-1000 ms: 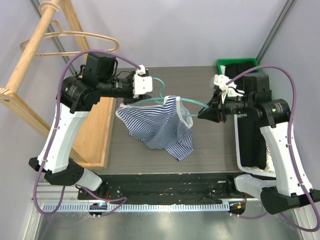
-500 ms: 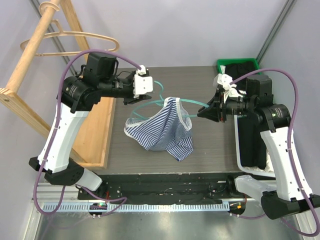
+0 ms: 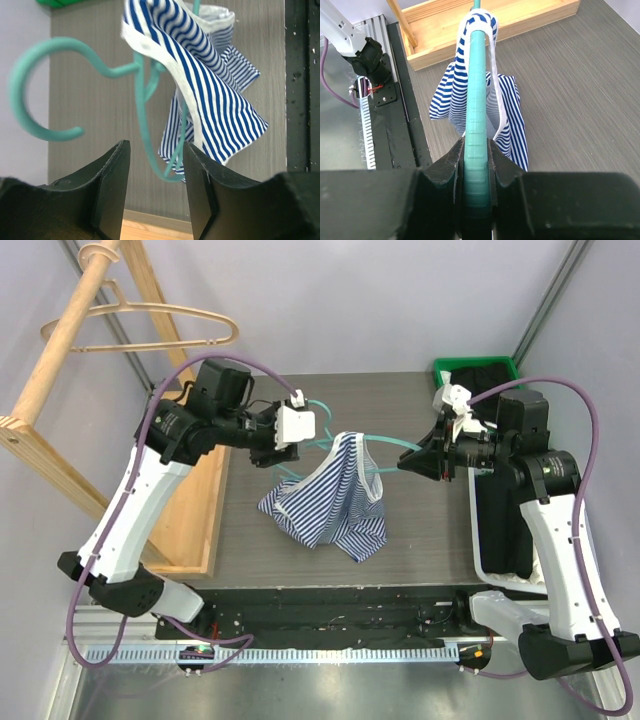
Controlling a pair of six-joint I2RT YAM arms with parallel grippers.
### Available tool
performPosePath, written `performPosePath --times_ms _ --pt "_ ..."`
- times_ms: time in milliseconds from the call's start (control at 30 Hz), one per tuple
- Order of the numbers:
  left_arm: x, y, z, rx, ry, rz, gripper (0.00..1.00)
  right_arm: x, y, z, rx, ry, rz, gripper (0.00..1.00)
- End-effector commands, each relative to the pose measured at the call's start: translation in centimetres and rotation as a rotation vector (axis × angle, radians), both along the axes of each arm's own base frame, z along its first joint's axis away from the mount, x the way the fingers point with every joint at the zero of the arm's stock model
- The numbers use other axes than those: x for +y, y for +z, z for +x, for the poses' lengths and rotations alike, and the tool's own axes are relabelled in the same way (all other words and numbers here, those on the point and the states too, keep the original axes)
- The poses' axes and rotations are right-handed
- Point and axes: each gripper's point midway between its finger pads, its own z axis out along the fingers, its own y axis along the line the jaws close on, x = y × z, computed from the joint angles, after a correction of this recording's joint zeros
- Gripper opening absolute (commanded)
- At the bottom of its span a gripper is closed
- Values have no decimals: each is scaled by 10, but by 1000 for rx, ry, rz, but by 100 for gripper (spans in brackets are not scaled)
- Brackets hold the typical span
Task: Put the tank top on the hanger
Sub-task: Hang the tank top on the hanger.
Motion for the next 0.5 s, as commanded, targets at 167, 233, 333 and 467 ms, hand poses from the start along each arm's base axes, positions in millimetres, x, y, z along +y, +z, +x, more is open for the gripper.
performPosePath --times_ms 167,233,333,467 --pt "19 -11 -10 -33 28 32 67 -2 22 3 -77 4 52 1" --pt "23 -28 -15 -11 5 72 71 -4 22 4 -77 -2 54 1" --pt "30 -49 -19 5 12 115 72 -6 24 4 -76 1 64 1" --pt "41 -61 0 -40 99 128 74 -7 26 2 -67 6 77 1"
